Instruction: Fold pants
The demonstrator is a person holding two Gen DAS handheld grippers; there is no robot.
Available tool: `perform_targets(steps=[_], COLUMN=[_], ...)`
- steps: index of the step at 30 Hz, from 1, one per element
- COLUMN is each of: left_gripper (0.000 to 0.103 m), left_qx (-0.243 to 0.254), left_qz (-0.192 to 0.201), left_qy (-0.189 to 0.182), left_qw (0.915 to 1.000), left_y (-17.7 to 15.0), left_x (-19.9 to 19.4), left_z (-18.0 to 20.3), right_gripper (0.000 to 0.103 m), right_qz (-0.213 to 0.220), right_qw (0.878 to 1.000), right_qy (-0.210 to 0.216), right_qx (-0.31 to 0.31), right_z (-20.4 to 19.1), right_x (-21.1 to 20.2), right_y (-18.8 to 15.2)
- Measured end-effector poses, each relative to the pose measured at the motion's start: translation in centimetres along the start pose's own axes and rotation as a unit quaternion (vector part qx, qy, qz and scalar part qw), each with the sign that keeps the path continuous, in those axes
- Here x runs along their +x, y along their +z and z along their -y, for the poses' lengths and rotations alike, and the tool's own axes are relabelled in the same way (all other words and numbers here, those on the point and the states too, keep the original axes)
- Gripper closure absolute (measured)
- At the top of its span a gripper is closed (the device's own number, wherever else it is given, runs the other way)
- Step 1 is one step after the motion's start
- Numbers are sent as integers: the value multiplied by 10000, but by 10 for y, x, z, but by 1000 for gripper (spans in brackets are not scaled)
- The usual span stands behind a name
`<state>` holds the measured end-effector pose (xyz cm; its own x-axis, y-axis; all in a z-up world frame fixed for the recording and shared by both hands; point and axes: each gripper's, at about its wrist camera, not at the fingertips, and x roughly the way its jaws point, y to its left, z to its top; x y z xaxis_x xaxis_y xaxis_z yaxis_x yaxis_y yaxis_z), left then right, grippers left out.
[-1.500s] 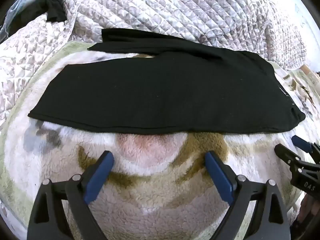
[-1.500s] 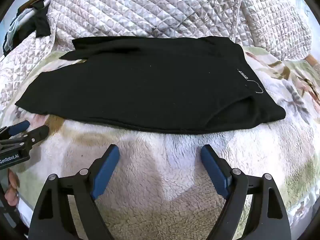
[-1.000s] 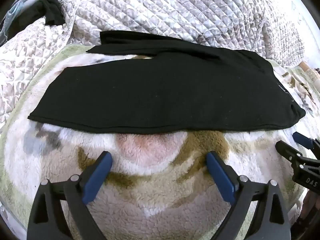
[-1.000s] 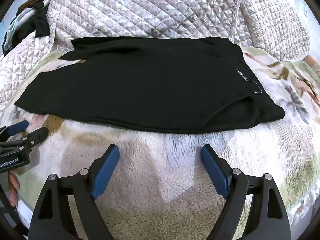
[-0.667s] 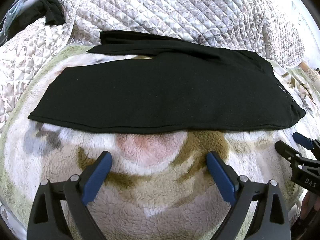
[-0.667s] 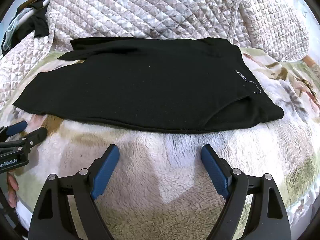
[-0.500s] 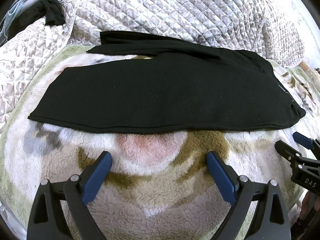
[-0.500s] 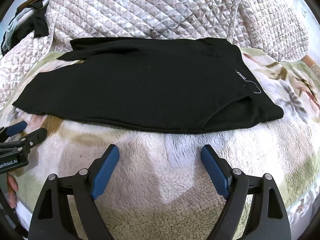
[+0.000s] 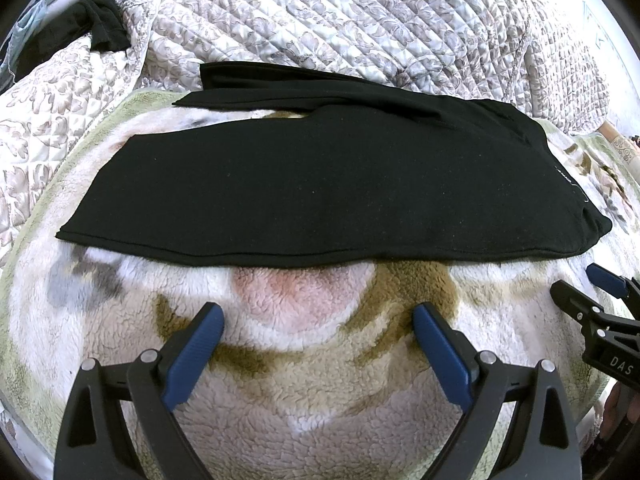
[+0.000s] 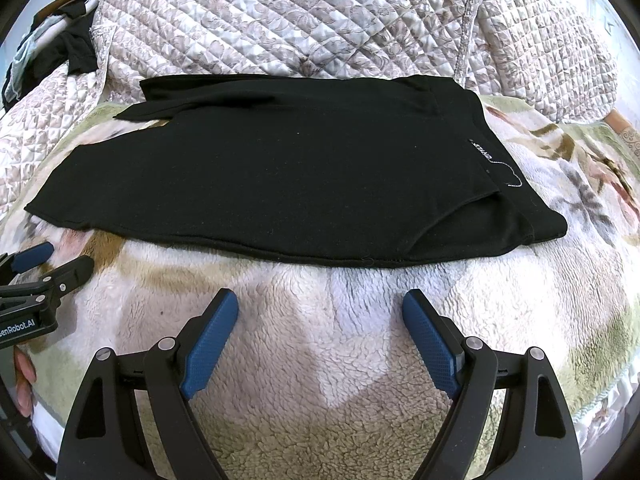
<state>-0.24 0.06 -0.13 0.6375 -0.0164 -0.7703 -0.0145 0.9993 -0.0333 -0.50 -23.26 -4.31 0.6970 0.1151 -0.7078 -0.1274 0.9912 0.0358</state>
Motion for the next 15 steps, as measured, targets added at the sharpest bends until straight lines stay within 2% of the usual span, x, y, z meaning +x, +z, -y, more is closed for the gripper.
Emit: perform_targets(steps=[15], left_gripper=[6], left_qx=[3], left_qz=[3], left_qy=[3], left_qw=[10000], left_y=[0], left_x=[0], left_z=[0], right_gripper=[19], right_qz=[3], right_qw=[10000], right_qy=[-8], right_qx=[-5], right_z=[0], right_x=[-1], right_y=[1])
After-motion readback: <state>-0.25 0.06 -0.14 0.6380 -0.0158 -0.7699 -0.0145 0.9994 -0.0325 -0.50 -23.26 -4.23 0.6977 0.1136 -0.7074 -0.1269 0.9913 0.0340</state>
